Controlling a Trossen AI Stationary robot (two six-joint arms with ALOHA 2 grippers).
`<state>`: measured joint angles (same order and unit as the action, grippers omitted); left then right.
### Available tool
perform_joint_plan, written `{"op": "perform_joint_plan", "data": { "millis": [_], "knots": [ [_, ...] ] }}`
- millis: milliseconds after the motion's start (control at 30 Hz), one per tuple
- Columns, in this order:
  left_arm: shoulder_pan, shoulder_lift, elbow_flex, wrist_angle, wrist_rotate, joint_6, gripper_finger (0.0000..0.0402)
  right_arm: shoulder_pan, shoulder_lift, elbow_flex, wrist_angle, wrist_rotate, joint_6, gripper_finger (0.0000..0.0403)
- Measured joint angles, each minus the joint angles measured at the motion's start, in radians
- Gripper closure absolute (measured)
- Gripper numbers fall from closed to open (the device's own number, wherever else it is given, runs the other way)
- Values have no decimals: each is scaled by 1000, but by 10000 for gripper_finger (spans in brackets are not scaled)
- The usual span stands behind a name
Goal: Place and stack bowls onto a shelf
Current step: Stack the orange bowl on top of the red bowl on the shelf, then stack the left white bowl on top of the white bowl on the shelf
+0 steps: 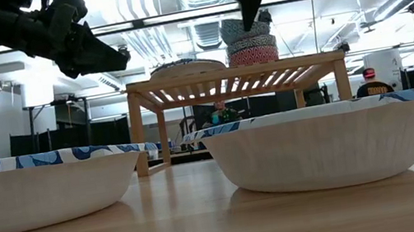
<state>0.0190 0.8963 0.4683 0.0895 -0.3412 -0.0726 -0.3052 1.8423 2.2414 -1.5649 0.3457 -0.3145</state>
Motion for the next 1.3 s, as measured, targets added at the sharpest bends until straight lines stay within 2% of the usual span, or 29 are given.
{"op": "perform_joint_plan", "data": {
  "millis": [500, 633, 1000, 1167, 1300],
  "knots": [
    [0, 0, 0, 0, 0, 0, 233, -23, -2, 3, -1, 52, 52, 306],
    [0, 0, 0, 0, 0, 0, 233, -23, -14, 21, -1, 52, 65, 304],
    [0, 0, 24, 4, 0, -14, 233, -12, -85, 95, -6, 25, 249, 309],
    [0, 0, 28, 4, 0, -23, 233, 52, -175, 61, 19, 13, 287, 324],
    [0, 0, 28, 12, 0, -23, 233, 148, -280, -37, 122, 13, 327, 336]
  ]
}}
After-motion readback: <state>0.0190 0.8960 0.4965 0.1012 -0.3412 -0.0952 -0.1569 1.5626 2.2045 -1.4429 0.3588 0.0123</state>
